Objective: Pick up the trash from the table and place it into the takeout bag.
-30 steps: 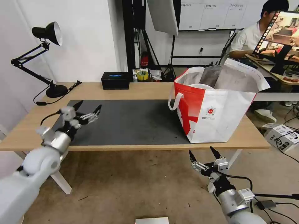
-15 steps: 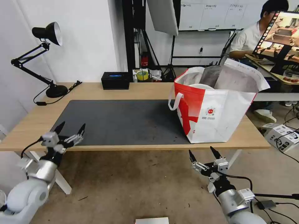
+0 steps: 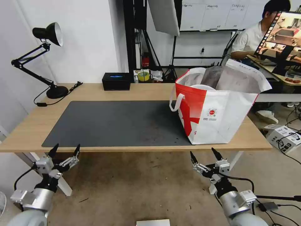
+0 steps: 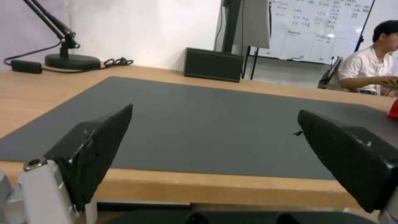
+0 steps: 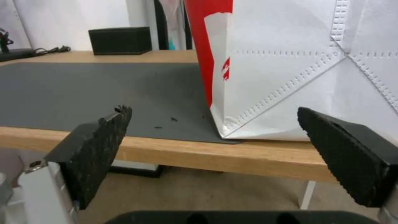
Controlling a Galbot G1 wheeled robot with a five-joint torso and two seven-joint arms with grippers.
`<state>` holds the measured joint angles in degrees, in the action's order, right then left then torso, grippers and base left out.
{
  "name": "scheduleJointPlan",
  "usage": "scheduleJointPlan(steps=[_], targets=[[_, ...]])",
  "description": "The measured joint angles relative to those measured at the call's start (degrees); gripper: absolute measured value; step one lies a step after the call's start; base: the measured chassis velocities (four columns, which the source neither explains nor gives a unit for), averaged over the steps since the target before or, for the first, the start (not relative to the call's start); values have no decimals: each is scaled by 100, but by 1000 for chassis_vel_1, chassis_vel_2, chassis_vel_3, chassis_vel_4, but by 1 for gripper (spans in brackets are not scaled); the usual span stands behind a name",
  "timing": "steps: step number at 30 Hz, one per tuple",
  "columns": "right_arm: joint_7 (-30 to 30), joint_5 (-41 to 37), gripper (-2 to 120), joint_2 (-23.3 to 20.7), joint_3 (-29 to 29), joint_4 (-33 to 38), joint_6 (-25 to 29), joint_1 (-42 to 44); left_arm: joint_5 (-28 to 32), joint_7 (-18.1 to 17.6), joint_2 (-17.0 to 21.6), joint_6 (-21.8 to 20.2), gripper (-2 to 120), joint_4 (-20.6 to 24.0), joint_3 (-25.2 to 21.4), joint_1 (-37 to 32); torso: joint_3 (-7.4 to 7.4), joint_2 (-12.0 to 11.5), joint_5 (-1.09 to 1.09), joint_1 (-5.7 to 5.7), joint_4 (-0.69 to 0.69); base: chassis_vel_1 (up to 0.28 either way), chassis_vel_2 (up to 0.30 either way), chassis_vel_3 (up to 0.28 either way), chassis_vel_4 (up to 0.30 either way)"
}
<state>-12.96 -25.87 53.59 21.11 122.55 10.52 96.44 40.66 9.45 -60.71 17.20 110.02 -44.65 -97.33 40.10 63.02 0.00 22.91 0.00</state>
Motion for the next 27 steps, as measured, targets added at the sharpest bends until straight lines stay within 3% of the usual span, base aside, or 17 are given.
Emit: scheduleJointPlan(steps=[27], targets=[[0,0,100,0,0,0,0,0,-27,-9,-31,-5,100,-12,-28,-43,0,0,0,1,0,0,0,0,0]])
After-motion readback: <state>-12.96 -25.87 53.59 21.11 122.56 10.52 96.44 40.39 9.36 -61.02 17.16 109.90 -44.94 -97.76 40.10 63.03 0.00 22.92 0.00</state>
